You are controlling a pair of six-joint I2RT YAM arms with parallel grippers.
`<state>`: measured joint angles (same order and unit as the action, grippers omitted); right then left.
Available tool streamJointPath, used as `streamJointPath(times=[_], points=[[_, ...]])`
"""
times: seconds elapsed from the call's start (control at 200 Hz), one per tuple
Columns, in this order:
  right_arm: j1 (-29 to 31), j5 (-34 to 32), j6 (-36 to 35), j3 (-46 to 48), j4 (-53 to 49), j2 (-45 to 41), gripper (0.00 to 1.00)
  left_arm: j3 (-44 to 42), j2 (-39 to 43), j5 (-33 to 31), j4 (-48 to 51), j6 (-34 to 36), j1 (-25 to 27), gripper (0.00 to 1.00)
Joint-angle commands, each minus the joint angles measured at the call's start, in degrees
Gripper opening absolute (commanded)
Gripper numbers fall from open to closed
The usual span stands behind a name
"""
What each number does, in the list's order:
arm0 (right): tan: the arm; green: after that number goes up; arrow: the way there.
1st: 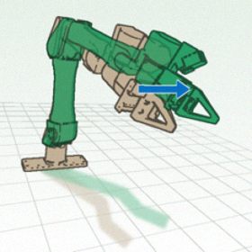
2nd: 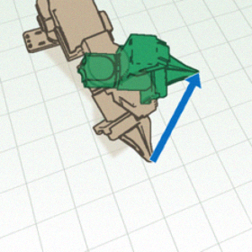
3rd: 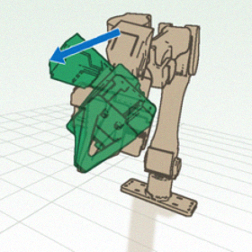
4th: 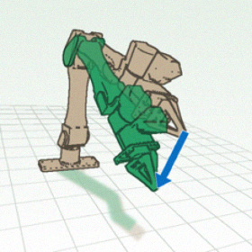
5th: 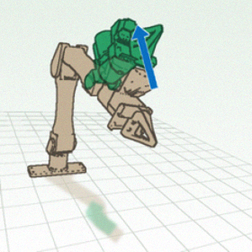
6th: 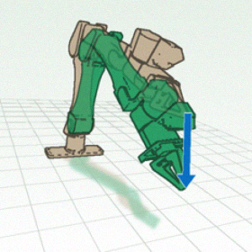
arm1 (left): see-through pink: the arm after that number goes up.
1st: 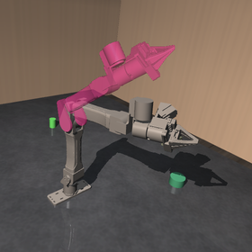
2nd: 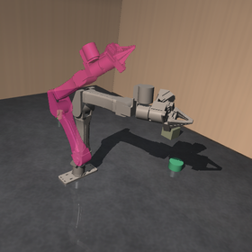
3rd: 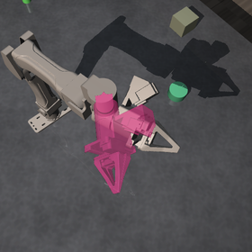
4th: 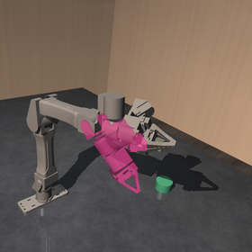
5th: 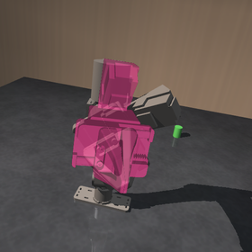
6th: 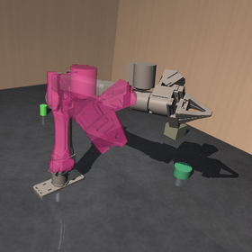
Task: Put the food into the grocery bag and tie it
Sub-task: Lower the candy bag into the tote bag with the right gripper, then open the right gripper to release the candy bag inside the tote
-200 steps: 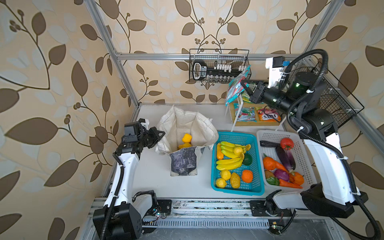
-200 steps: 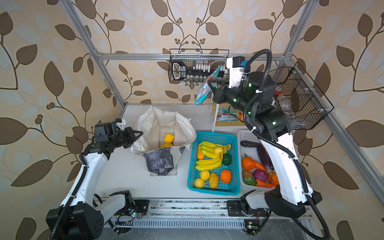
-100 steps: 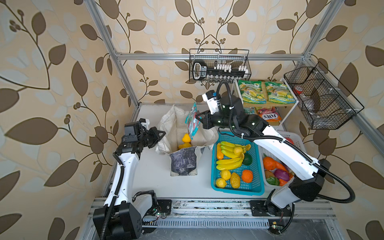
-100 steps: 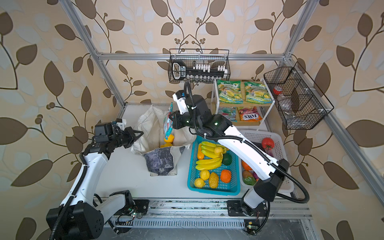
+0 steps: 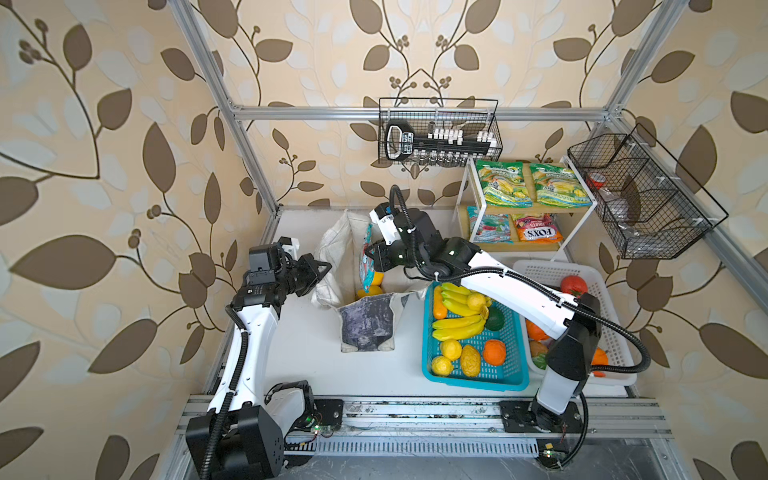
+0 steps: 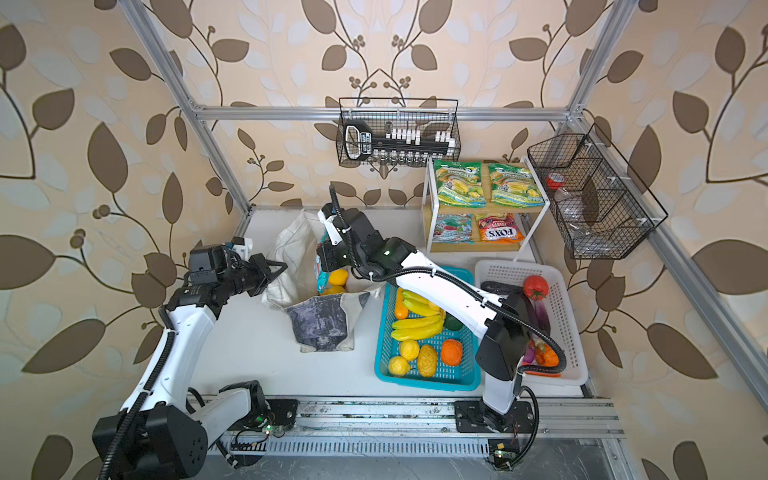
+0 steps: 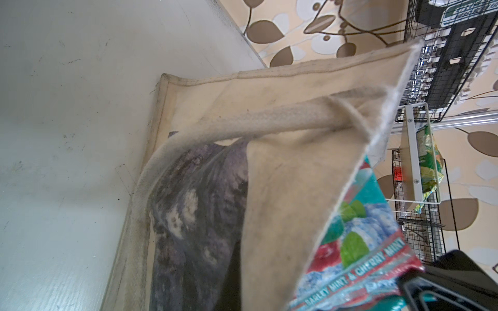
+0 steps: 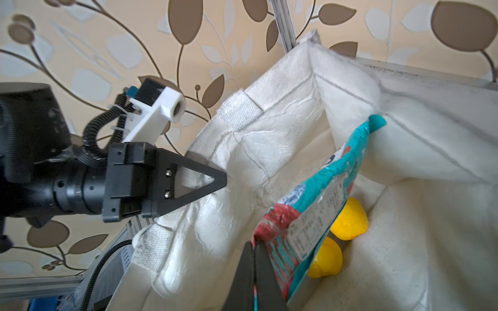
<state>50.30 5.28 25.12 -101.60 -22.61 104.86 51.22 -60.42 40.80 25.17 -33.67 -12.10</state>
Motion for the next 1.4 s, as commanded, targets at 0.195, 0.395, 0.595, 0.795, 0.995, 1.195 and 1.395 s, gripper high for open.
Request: streamJointPath(times=[0.195,0.395,0.595,0.795,0.995,1.195,1.395], points=[[0.96,0.02,1.62,0.42,8.63,5.55,0.0,-0.68,0.31,2.89,-1.44,-0.28,-0.4,0.0],[-0.37,1.27,2.89,6.37,11.26,7.87,0.0,-0.77,0.3,2.82,-1.53,-0.52,-0.44,0.0],[-0.97,2.19,2.62,10.57,11.93,7.43,0.0,-0.73,0.65,2.45,-1.28,-0.43,-0.43,0.0],[-3.57,-0.84,0.35,17.02,10.82,3.89,0.0,-0.7,0.84,2.37,-1.24,-0.5,-0.4,0.0],[-3.63,-5.03,-4.41,15.85,4.78,4.35,0.0,-0.77,1.01,2.64,-1.5,-0.69,-0.4,0.0],[-1.74,-8.47,-6.03,16.7,4.76,3.52,0.1,-0.84,1.01,2.54,-1.62,-0.75,-0.4,0.0],[-1.44,-9.12,-6.31,16.61,3.77,3.4,0.2,-0.94,0.93,3.0,-1.89,-1.05,-0.4,0.0]])
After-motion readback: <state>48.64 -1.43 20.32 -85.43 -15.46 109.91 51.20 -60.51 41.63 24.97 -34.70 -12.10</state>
